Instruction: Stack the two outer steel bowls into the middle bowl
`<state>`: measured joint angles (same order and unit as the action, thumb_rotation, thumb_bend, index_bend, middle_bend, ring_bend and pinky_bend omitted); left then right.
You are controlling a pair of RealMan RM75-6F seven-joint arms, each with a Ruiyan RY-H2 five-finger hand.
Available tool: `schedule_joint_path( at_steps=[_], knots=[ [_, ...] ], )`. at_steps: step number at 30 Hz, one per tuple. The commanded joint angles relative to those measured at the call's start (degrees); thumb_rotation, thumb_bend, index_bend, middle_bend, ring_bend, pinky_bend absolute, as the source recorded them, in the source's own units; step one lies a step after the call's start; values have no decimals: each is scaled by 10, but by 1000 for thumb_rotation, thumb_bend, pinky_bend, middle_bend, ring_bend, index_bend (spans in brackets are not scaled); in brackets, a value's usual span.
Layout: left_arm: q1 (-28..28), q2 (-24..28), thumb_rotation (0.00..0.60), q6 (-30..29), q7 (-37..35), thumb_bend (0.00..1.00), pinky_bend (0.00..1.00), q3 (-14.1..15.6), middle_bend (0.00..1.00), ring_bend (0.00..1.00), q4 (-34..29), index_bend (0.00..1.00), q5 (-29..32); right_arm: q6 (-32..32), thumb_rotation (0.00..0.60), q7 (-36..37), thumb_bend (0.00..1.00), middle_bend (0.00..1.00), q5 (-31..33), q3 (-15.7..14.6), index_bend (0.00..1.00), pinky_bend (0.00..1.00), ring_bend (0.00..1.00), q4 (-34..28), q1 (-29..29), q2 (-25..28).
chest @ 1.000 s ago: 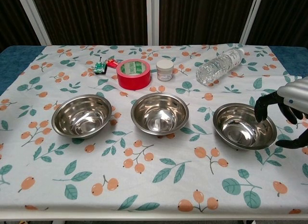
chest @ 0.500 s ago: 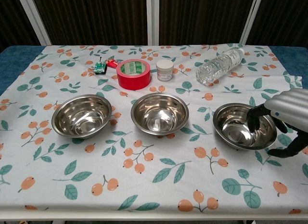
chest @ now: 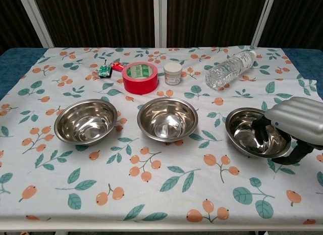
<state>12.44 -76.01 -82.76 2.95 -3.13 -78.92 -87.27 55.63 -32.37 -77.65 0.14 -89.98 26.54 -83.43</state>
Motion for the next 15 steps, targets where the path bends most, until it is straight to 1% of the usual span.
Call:
schedule_joint_path(
  at_steps=[1,8,15],
  knots=[
    [0,-2,600,2,-2,60,238,0,224,133,4,220,2,1,600,-8,191,477,5,-1,521,594,620,5,2,-5],
    [0,-4,600,4,-5,60,238,0,224,133,9,220,3,8,600,-25,287,528,17,-3,611,594,643,13,3,-14],
    [1,-3,600,7,-5,60,238,0,224,132,7,220,4,15,600,-26,334,558,22,-4,655,594,645,11,3,-14]
  ],
)
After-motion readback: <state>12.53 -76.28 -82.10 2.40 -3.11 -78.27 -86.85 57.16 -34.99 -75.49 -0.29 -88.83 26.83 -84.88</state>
